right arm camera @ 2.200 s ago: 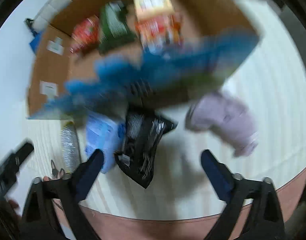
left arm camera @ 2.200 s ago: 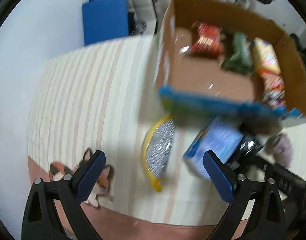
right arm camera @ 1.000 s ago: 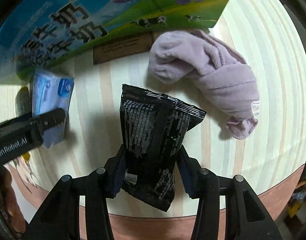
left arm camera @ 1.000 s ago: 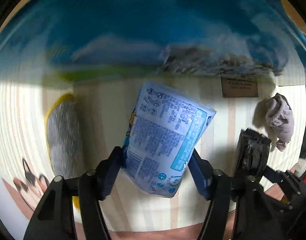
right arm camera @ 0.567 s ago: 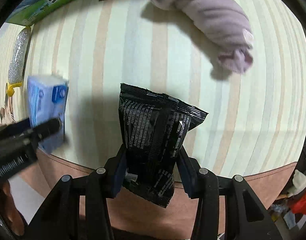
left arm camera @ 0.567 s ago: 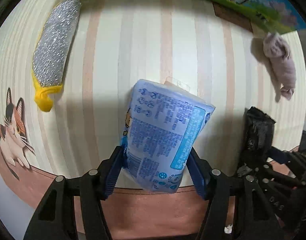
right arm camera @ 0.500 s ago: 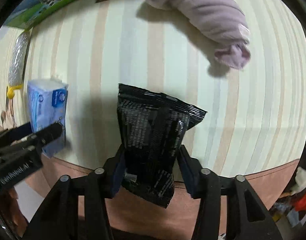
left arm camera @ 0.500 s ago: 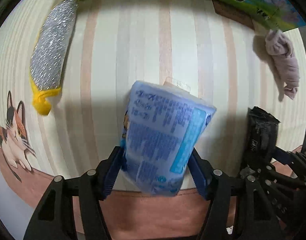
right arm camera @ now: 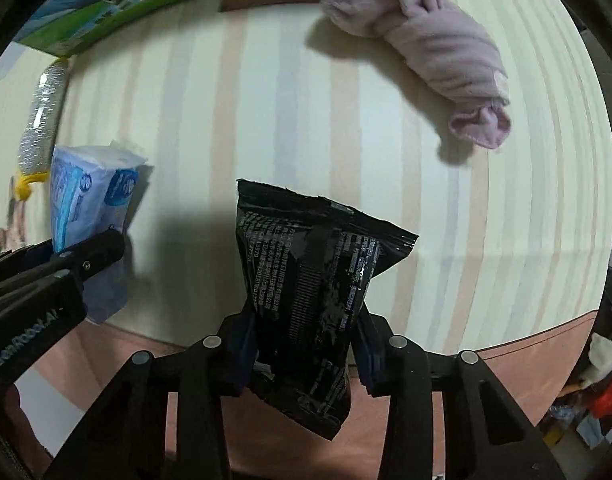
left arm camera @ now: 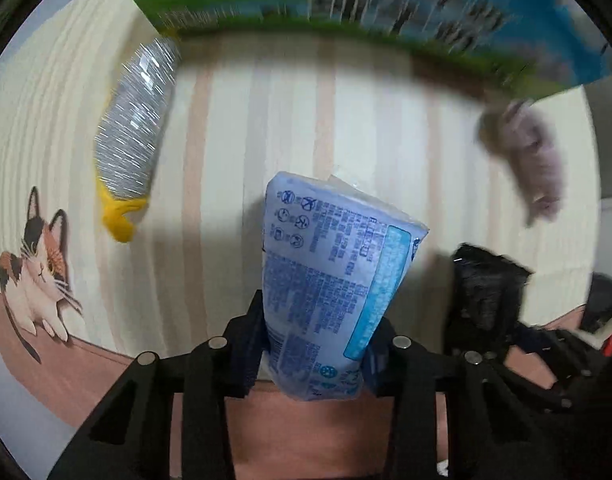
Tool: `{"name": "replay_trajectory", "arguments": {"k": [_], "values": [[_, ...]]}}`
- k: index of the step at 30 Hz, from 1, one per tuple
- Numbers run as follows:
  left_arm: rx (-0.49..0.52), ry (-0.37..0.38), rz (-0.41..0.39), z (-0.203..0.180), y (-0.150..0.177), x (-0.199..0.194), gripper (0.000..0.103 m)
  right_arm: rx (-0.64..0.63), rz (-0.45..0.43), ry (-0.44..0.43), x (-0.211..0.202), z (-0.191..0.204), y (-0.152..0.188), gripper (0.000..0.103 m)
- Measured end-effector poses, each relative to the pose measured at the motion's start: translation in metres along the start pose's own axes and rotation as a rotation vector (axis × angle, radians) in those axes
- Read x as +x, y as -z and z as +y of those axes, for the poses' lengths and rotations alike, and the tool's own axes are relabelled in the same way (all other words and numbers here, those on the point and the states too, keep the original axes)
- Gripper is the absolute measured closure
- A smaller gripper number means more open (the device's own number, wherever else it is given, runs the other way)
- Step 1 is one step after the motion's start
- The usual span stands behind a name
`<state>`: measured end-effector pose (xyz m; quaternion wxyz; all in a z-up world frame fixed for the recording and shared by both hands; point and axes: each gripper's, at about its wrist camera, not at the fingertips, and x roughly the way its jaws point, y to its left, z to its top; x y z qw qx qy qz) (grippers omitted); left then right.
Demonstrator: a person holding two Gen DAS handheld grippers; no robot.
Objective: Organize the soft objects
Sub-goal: 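Lower both items into the box next to the other packs and release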
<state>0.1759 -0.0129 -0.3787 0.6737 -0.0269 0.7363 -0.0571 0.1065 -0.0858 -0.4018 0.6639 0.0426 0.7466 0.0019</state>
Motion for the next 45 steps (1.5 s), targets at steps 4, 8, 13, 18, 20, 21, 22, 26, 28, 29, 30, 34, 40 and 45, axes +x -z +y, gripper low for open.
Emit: {"name": "replay_trajectory", "arguments": {"k": [4,8,13,18,20,21,22,26,28,29,30,34,40,45], "values": [[-0.031,0.114,-0.100,-0.001,-0.004,-0.065,0.066,-0.003,-0.050,-0.094,-0.039,0.001,0.002,0.061],[-0.036,0.186,-0.192,-0.003,-0.019,-0.129,0.066,-0.003,-0.137,-0.177,-0.095,0.005,-0.005,0.061],[-0.033,0.213,-0.248,0.007,-0.063,-0.179,0.066,-0.023,-0.271,-0.253,-0.177,0.004,-0.047,0.061],[-0.038,0.151,-0.254,0.019,-0.117,-0.186,0.066,-0.038,-0.324,-0.235,-0.219,-0.020,-0.139,0.061],[-0.066,0.150,-0.222,0.024,-0.144,-0.173,0.066,-0.035,-0.317,-0.239,-0.224,-0.026,-0.164,0.061],[-0.076,0.154,-0.205,0.027,-0.157,-0.169,0.066,-0.028,-0.311,-0.244,-0.220,-0.028,-0.172,0.061],[-0.087,0.149,-0.184,0.031,-0.171,-0.164,0.066,-0.024,-0.303,-0.247,-0.220,-0.030,-0.177,0.061],[-0.118,0.161,-0.117,0.038,-0.200,-0.146,0.066,-0.009,-0.242,-0.255,-0.199,-0.025,-0.213,0.061],[-0.125,0.170,-0.086,0.040,-0.208,-0.136,0.066,-0.006,-0.216,-0.241,-0.182,-0.023,-0.233,0.061],[-0.131,0.172,-0.071,0.040,-0.211,-0.131,0.066,-0.005,-0.203,-0.232,-0.174,-0.018,-0.237,0.061],[-0.128,0.171,-0.060,0.040,-0.213,-0.127,0.066,0.001,-0.187,-0.229,-0.164,-0.017,-0.244,0.061],[-0.130,0.147,0.004,0.042,-0.219,-0.100,0.066,0.003,-0.141,-0.209,-0.136,-0.013,-0.254,0.061],[-0.157,0.164,0.084,0.045,-0.218,-0.067,0.066,-0.005,-0.099,-0.192,-0.110,-0.008,-0.263,0.060],[-0.146,0.169,0.116,0.043,-0.215,-0.057,0.060,-0.006,-0.086,-0.179,-0.098,-0.006,-0.270,0.060]]}}
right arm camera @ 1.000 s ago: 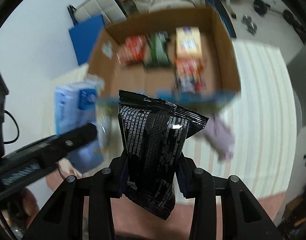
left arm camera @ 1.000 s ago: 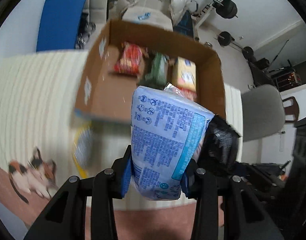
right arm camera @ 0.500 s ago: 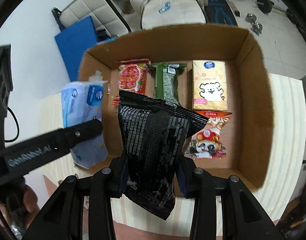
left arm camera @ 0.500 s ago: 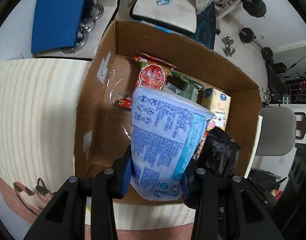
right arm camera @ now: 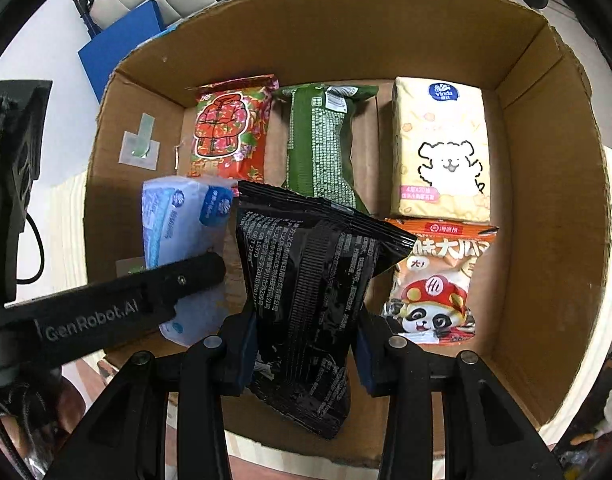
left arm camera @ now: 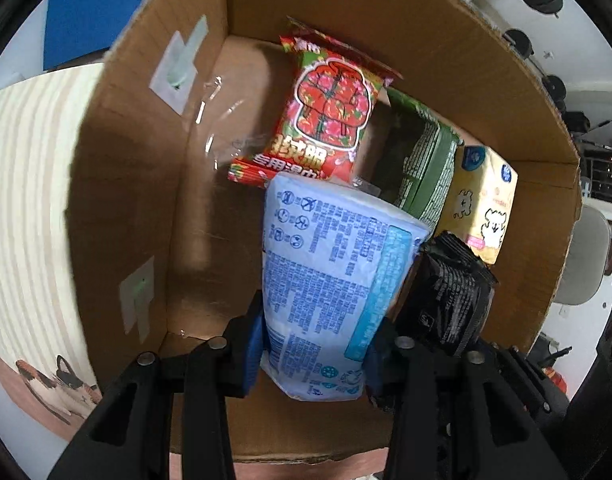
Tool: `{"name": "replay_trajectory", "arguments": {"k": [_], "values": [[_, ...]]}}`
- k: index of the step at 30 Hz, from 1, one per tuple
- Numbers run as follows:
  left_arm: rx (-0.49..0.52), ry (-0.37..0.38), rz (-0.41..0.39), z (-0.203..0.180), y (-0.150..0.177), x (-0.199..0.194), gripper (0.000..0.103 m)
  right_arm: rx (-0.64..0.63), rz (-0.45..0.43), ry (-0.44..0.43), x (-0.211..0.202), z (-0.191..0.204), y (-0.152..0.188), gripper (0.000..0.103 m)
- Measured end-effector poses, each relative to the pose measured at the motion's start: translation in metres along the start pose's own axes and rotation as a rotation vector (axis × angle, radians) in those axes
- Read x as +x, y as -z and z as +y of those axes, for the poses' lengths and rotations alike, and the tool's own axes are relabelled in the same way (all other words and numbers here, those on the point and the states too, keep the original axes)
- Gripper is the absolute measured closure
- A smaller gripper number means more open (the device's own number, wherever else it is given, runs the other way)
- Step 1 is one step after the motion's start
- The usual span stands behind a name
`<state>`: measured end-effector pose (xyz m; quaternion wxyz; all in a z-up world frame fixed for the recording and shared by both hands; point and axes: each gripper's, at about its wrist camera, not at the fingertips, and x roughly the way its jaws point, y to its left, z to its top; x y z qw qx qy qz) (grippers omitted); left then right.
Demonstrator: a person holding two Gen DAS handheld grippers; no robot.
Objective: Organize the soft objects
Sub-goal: 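Lower both items into the box next to the other packs and release, then grasp the lavender cloth with the right gripper while the left grasps the silver-yellow scrubber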
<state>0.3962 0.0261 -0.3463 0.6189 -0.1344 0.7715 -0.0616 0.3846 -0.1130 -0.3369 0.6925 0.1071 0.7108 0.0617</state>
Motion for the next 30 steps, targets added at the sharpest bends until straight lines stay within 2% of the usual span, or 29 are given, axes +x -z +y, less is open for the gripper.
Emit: {"name": "replay_trajectory", "arguments": {"k": [4,5,6,10,11,12,15,19,20,22,30], "values": [[0.013,-0.027,0.030,-0.002,0.004,0.004,0.056,-0.026,0.045,0.008,0.012,0.003,-0.003,0.058],[0.022,-0.037,0.031,-0.002,0.007,0.004,0.052,-0.027,0.053,0.011,0.012,0.003,-0.003,0.057],[0.026,-0.043,0.025,-0.003,0.008,0.003,0.047,-0.031,0.059,0.015,0.012,0.004,-0.002,0.054],[0.041,-0.058,-0.012,-0.005,0.017,-0.009,0.042,-0.041,0.058,0.034,0.013,0.003,0.000,0.037],[0.047,-0.063,-0.024,-0.006,0.020,-0.013,0.041,-0.038,0.056,0.039,0.011,0.003,0.001,0.036],[0.054,-0.070,-0.035,-0.007,0.023,-0.017,0.031,-0.037,0.051,0.041,0.008,0.002,0.002,0.036],[0.067,-0.088,-0.074,-0.008,0.034,-0.028,0.019,-0.034,0.036,0.053,-0.002,0.001,0.006,0.035],[0.083,-0.118,-0.137,-0.008,0.052,-0.045,0.011,-0.046,-0.004,0.080,-0.022,0.001,0.014,0.016],[0.088,-0.132,-0.158,-0.008,0.058,-0.050,0.003,-0.049,-0.015,0.086,-0.026,0.001,0.017,0.014],[0.095,-0.148,-0.200,-0.008,0.071,-0.059,0.001,-0.055,-0.037,0.113,-0.033,0.003,0.022,0.001],[0.142,-0.223,-0.408,-0.012,0.102,-0.098,0.001,-0.071,-0.185,0.207,-0.075,-0.005,0.058,0.000]]}}
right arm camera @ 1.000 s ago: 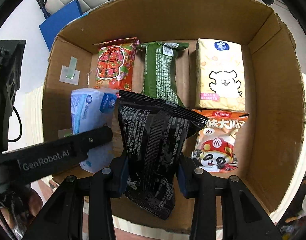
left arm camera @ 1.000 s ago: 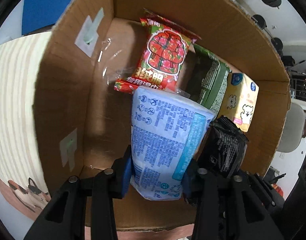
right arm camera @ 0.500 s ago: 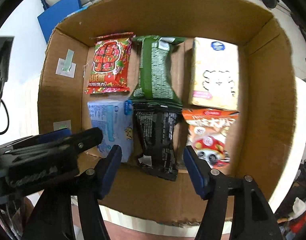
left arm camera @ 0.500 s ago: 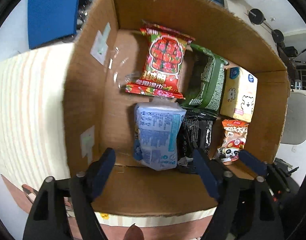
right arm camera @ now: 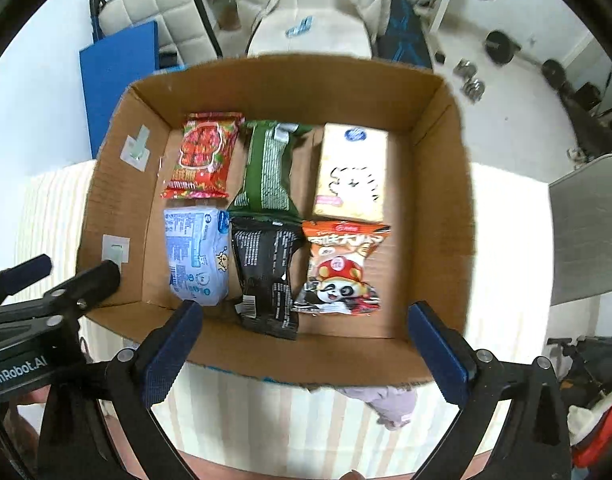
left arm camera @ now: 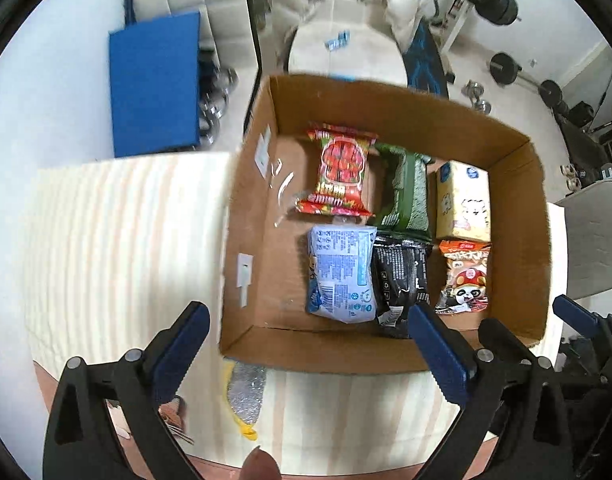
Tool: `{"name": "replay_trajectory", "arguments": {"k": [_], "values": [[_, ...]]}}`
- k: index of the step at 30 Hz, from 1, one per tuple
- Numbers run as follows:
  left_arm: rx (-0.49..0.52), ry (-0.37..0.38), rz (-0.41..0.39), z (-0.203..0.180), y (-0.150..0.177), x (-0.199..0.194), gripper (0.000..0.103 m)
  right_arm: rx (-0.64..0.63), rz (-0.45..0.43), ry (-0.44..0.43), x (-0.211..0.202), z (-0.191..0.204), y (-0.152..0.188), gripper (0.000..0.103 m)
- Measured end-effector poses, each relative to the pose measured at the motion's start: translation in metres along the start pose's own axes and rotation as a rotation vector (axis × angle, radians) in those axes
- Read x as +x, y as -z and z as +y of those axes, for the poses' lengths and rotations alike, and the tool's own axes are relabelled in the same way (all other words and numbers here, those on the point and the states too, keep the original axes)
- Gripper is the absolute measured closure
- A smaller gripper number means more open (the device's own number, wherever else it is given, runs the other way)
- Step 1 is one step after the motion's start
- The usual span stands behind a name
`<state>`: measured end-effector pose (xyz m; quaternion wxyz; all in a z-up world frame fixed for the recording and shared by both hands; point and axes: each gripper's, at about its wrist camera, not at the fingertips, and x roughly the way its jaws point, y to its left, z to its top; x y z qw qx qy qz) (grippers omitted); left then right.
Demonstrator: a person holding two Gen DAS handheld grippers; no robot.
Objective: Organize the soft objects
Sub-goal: 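Grasp the lavender cloth with the right gripper while the left grasps the silver-yellow scrubber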
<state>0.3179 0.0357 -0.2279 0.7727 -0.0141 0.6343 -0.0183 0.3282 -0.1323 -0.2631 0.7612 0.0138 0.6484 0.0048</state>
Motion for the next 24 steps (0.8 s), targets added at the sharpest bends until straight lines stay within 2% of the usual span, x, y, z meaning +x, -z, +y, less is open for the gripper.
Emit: {"name": "replay_trajectory", "arguments": {"k": [5,13,19,24], "values": [[0.016,-0.018,-0.107,-0.002,0.018,-0.037,0.001,0.011,-0.072,0.017,-0.033,-0.006,0.018,0.000],[0.017,-0.009,-0.216,-0.008,0.042,-0.079,0.001,0.031,-0.169,0.017,-0.081,-0.011,0.046,0.000],[0.011,0.002,-0.276,-0.008,0.054,-0.101,0.001,0.051,-0.216,-0.018,-0.111,-0.014,0.061,0.000],[-0.028,-0.027,-0.257,0.005,0.068,-0.094,0.001,0.054,-0.240,-0.067,-0.119,-0.024,0.076,0.000]]}}
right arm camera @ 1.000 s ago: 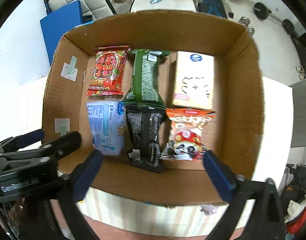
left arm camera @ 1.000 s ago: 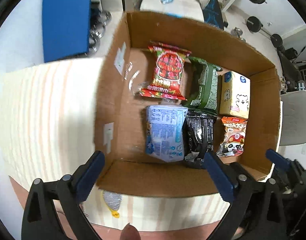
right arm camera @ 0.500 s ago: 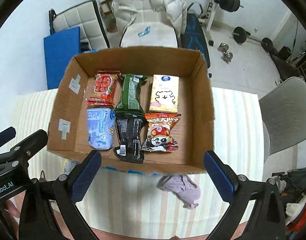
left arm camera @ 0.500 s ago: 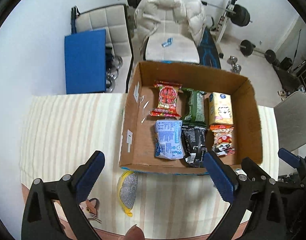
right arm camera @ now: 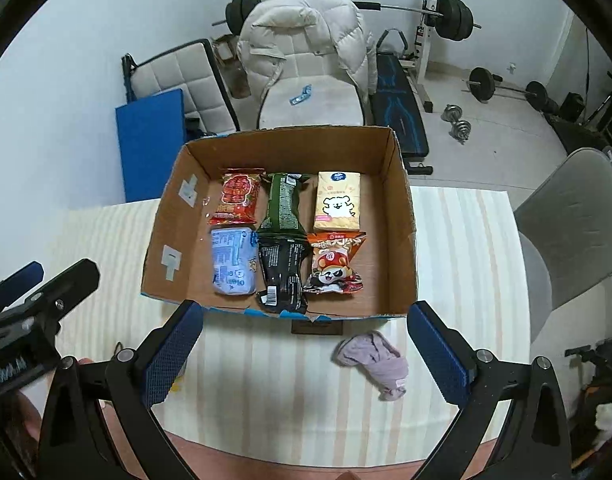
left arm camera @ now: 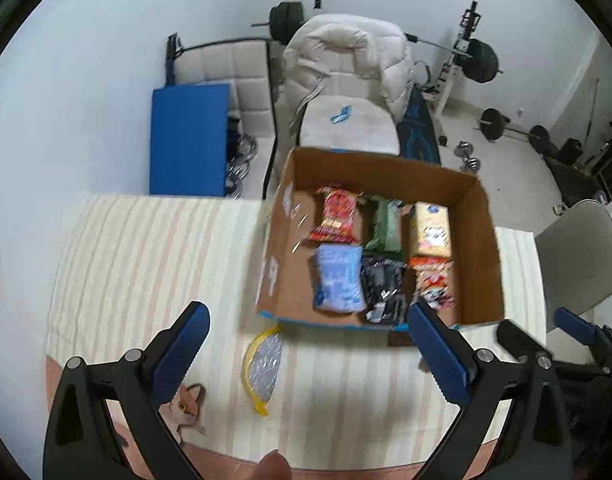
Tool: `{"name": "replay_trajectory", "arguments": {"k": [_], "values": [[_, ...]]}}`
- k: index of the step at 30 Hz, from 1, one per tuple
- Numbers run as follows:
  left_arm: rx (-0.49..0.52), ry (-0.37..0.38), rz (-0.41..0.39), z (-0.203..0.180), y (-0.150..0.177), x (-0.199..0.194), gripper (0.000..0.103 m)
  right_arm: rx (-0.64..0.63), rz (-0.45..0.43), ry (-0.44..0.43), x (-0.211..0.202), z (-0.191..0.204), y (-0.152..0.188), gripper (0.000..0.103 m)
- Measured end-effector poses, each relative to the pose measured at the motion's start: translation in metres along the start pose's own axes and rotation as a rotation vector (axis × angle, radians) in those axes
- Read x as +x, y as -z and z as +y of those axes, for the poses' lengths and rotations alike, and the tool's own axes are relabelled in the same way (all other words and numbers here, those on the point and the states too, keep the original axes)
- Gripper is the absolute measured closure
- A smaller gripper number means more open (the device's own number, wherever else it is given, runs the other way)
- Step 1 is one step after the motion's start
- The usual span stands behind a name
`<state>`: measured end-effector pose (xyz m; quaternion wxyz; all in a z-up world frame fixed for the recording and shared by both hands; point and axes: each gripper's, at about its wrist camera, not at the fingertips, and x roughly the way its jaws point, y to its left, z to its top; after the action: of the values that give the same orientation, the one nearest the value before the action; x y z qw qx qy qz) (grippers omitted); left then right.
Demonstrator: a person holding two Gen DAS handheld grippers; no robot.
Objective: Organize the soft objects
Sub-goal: 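Grasp the lavender cloth with the right gripper while the left grasps the silver-yellow scrubber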
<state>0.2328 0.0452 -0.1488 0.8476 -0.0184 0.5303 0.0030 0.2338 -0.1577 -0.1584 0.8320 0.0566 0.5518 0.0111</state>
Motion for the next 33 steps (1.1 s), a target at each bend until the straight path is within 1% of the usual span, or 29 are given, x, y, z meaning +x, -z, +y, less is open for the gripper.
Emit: {"name": "replay_trajectory", "arguments": {"k": [2,3,5,7,8,12,14,16,19,23,25,27,28,29,30,31,32,33], "values": [[-0.007,-0.034,0.032,0.008,0.010,0.013,0.001,-0.003,0.019,0.013,0.005,-0.010,0.007,0.000],[-0.014,-0.047,0.055,0.013,0.017,0.023,0.001,-0.011,0.043,0.036,0.013,-0.018,0.013,0.000],[-0.034,-0.057,0.118,0.023,0.029,0.045,0.001,-0.018,0.089,0.066,0.027,-0.032,0.021,0.000],[-0.049,-0.057,0.185,0.033,0.042,0.072,0.001,-0.019,0.153,0.083,0.050,-0.050,0.032,0.000],[-0.057,-0.068,0.221,0.037,0.048,0.086,0.001,-0.022,0.197,0.088,0.068,-0.059,0.038,0.000],[-0.089,-0.079,0.355,0.051,0.072,0.143,0.001,-0.053,0.305,0.118,0.118,-0.076,0.054,0.000],[-0.108,-0.078,0.412,0.057,0.082,0.169,0.001,-0.071,0.351,0.120,0.141,-0.080,0.062,0.000],[-0.113,-0.091,0.442,0.061,0.088,0.186,0.001,-0.081,0.387,0.132,0.161,-0.083,0.069,0.000],[-0.095,-0.111,0.479,0.061,0.093,0.212,0.001,-0.078,0.432,0.125,0.186,-0.086,0.076,0.000],[-0.068,-0.127,0.519,0.059,0.099,0.236,0.001,-0.053,0.464,0.104,0.207,-0.087,0.083,0.000],[-0.070,-0.125,0.521,0.059,0.101,0.242,0.001,-0.048,0.470,0.095,0.212,-0.086,0.086,0.000],[-0.073,-0.119,0.510,0.058,0.101,0.243,0.006,-0.037,0.477,0.091,0.217,-0.085,0.089,0.001],[-0.075,-0.116,0.508,0.058,0.101,0.243,0.008,-0.032,0.475,0.088,0.219,-0.085,0.090,0.004],[-0.078,-0.111,0.511,0.057,0.103,0.243,0.018,-0.026,0.476,0.087,0.220,-0.085,0.092,0.006],[-0.080,-0.106,0.514,0.056,0.103,0.243,0.033,-0.018,0.476,0.092,0.220,-0.085,0.094,0.012],[-0.082,-0.098,0.519,0.056,0.104,0.243,0.039,-0.006,0.474,0.093,0.219,-0.085,0.097,0.023],[-0.086,-0.089,0.521,0.056,0.107,0.241,0.044,0.000,0.476,0.091,0.220,-0.083,0.098,0.029],[-0.088,-0.084,0.521,0.056,0.109,0.240,0.051,0.014,0.483,0.084,0.220,-0.083,0.101,0.042]]}}
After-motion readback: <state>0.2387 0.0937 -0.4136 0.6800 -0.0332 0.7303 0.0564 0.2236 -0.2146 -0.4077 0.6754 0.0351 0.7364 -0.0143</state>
